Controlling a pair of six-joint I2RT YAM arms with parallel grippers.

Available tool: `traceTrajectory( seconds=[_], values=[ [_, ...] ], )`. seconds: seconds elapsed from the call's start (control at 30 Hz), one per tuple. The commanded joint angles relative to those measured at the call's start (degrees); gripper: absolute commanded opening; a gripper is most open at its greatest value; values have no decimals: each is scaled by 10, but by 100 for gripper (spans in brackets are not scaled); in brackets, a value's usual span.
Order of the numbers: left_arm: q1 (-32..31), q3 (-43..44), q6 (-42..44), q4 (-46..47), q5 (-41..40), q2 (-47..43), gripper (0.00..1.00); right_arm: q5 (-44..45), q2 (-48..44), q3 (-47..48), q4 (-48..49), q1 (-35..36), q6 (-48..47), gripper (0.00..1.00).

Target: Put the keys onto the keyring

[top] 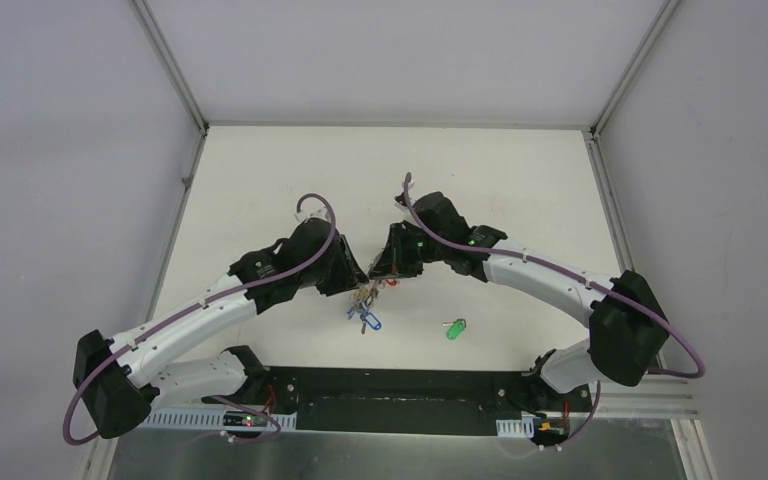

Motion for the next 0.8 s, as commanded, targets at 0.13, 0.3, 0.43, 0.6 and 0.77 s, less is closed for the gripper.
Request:
traceTrajectory(
  seconds=[0.13,0.3,0.43,0.6,0.77],
  values=[
    [-7,33,12,5,9,-49,37,-22,-6,13,45,-2,24,0],
    [-10,19,-4,-9,21,-67,38,-20,-1,17,45,-5,33,0],
    [-21,8,-13,-12,22,-68,38,-21,2,17,47,-8,43,0],
    [-32,-8,-21,-13,13,-64,38,-24,4,13,54,-11,52,0],
    [-33,-19,-25,-14,-10,-57,41,-26,3,11,55,-11,54,0]
  ],
)
